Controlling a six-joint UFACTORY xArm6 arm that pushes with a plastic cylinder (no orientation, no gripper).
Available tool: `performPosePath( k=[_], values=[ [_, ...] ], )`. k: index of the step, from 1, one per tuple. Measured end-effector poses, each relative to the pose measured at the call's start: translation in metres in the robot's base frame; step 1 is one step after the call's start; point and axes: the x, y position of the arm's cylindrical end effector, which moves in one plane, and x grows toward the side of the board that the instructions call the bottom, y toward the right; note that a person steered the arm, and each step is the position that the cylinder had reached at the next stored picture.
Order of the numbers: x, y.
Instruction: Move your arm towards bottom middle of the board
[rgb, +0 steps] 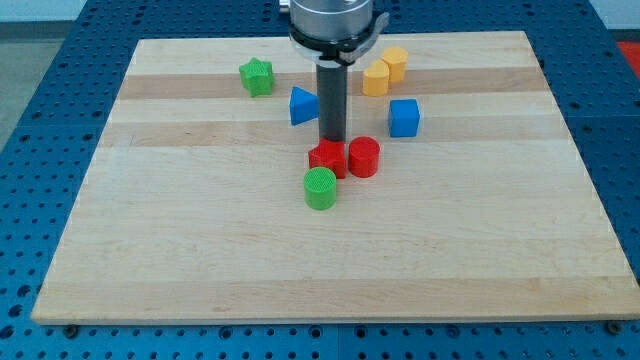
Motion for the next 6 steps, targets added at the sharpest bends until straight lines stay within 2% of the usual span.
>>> performPosePath(
  k=[3,4,5,6],
  values=[
    [-0.006,-0.021],
    [-0.01,-0.052],
    [0.017,-0.087],
    [0.098,-0.11]
  ],
)
